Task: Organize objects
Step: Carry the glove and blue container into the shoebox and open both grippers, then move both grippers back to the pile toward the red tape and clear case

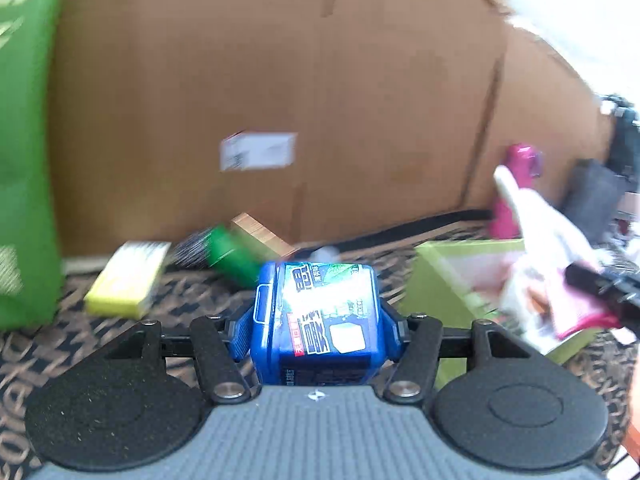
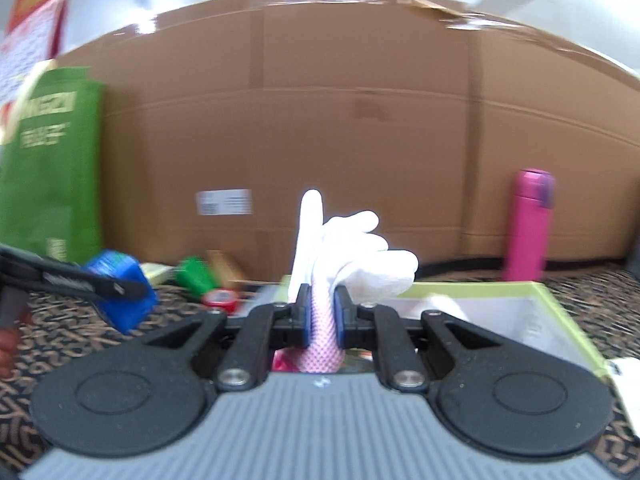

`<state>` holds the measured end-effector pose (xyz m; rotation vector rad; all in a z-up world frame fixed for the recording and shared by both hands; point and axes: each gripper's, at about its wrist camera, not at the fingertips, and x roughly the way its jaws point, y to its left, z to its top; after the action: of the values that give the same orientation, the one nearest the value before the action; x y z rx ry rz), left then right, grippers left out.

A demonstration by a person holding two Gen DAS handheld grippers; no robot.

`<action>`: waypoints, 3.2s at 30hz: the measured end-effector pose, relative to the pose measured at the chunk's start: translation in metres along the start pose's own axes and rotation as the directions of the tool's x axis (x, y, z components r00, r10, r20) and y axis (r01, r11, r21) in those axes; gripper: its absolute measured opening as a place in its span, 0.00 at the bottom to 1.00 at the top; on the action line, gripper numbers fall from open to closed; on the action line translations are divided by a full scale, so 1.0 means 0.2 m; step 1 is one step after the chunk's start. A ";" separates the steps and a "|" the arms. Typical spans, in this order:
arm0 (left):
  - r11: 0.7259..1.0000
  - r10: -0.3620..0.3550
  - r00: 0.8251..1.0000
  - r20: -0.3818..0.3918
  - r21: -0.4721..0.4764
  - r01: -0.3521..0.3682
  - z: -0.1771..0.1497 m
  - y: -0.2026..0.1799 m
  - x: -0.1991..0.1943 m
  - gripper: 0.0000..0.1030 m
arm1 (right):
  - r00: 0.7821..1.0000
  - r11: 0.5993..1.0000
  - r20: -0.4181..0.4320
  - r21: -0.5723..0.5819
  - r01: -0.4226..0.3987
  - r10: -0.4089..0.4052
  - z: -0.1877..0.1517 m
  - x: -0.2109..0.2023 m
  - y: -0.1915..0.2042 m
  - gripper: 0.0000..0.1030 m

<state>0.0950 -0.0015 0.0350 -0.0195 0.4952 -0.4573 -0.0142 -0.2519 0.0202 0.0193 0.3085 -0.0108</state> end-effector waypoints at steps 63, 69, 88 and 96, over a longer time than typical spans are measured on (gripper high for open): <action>0.997 -0.067 0.997 -0.042 0.042 0.069 0.14 -0.45 0.23 0.89 | 0.989 0.989 -0.016 -0.006 0.147 -0.147 0.02 0.09 -0.19 1.00; 1.000 -0.017 0.999 -0.051 -0.007 0.017 0.13 -0.32 0.19 0.89 | 0.997 0.996 -0.026 -0.049 0.072 -0.073 0.03 0.12 -0.05 1.00; 0.971 0.151 0.986 -0.075 -0.175 -0.162 -0.08 0.21 0.02 0.89 | 0.965 0.966 -0.111 -0.080 -0.245 0.236 0.01 0.31 0.38 1.00; 0.940 0.228 0.970 -0.089 -0.240 -0.243 -0.13 0.40 0.00 0.89 | 0.919 0.931 -0.195 -0.062 -0.360 0.342 -0.05 0.45 0.58 1.00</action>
<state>0.1167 0.0737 0.0015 -0.1872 0.6043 -0.1588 0.0709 -0.1368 -0.0147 -0.0213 0.4844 0.3660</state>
